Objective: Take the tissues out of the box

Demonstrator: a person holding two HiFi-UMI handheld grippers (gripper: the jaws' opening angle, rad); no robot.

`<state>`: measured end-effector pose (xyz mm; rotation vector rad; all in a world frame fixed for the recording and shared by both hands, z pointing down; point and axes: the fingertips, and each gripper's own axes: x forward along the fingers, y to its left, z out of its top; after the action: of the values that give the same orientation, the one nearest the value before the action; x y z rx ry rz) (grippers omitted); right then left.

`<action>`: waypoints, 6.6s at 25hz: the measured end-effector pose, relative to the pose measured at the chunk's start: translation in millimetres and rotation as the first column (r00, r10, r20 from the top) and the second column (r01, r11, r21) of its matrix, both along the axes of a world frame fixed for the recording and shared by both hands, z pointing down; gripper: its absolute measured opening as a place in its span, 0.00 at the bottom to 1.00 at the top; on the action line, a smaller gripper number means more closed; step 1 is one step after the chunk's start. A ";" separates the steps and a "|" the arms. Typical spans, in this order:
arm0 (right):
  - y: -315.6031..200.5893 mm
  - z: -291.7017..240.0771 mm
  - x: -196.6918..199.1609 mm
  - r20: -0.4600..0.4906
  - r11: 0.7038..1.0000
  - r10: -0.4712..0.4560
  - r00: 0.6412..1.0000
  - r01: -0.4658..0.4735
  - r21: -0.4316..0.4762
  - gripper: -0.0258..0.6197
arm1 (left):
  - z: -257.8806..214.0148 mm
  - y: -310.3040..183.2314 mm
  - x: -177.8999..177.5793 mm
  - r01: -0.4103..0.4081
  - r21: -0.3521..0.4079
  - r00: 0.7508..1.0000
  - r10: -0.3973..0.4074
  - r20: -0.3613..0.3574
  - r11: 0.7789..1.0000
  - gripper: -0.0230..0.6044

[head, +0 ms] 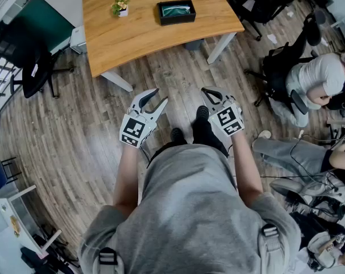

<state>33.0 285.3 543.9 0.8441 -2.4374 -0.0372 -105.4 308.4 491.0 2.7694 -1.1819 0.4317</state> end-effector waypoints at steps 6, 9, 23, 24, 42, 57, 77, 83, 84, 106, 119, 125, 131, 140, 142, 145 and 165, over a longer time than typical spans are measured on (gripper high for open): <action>0.7 -1.2 5.2 0.004 1.000 0.005 1.000 -0.005 0.005 0.05 | -0.3 3.3 2.8 0.010 0.005 1.000 -0.010 -0.014 1.000 0.31; -0.2 -1.8 6.8 0.010 1.000 0.019 1.000 -0.019 0.008 0.05 | -0.1 4.8 2.2 0.012 0.005 1.000 -0.012 -0.006 1.000 0.31; -1.0 -4.0 12.3 0.040 0.999 0.030 0.999 -0.031 0.024 0.05 | 0.0 5.0 6.4 0.014 0.006 1.000 -0.014 -0.006 1.000 0.31; -0.7 -4.6 11.9 0.044 0.999 0.027 0.999 -0.028 0.027 0.05 | 0.5 5.1 6.9 0.011 0.008 1.000 -0.011 -0.008 1.000 0.31; -19.4 -16.1 15.2 0.129 0.997 0.034 0.991 -0.042 0.059 0.54 | -1.9 -5.6 15.1 0.016 0.011 1.000 -0.016 0.006 1.000 0.34; -68.0 -1.3 24.9 0.151 1.000 -0.014 0.988 0.012 0.017 0.59 | 1.1 -45.9 27.6 0.062 -0.006 0.997 -0.061 0.050 0.998 0.37; -173.7 1.2 55.2 0.174 0.986 -0.167 0.970 0.170 -0.001 0.59 | 0.6 -123.8 67.6 0.215 -0.041 0.974 -0.210 0.089 0.976 0.39; -195.7 11.9 74.1 0.180 0.980 -0.192 0.965 0.199 -0.021 0.59 | 6.9 -145.3 86.5 0.246 -0.029 0.965 -0.242 0.104 0.969 0.39; -198.6 14.0 77.0 0.180 0.979 -0.197 0.964 0.205 -0.024 0.59 | 7.7 -148.1 90.1 0.252 -0.029 0.963 -0.248 0.103 0.967 0.39; -248.6 24.9 103.7 0.161 0.972 -0.223 0.961 0.232 -0.036 0.57 | 20.3 -202.2 114.3 0.282 -0.037 0.957 -0.279 0.075 0.959 0.39; -292.6 23.0 76.4 0.161 0.979 -0.195 0.968 0.202 -0.028 0.56 | 19.0 -250.4 88.2 0.258 -0.033 0.965 -0.256 0.061 0.965 0.39; -321.3 21.1 55.9 0.163 0.984 -0.169 0.972 0.177 -0.034 0.56 | 15.8 -280.8 63.9 0.242 -0.037 0.969 -0.240 0.066 0.969 0.39; -351.2 18.1 27.3 0.165 0.986 -0.154 0.974 0.162 -0.038 0.56 | 9.7 -315.6 35.6 0.226 -0.039 0.973 -0.224 0.065 0.973 0.39; -397.8 19.9 1.0 0.158 0.993 -0.098 0.983 0.106 -0.045 0.56 | 17.3 -368.7 5.9 0.167 -0.054 0.985 -0.164 0.057 0.984 0.39; -405.7 21.8 -2.1 0.153 0.995 -0.080 0.985 0.088 -0.046 0.56 | 18.9 -379.7 1.4 0.150 -0.054 0.988 -0.147 0.056 0.987 0.39; -416.4 25.5 -6.7 0.143 0.997 -0.054 0.988 0.062 -0.053 0.56 | 20.1 -395.7 -6.3 0.128 -0.060 0.991 -0.125 0.048 0.990 0.39; -476.2 23.1 -16.8 0.053 0.995 0.096 0.994 -0.095 -0.027 0.54 | 30.7 -471.3 -46.6 -0.032 -0.060 0.999 0.034 0.035 0.998 0.39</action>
<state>16.2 -191.0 567.0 0.9616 -2.4388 0.0516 -152.0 -162.9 521.7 2.7451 -1.1126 0.5135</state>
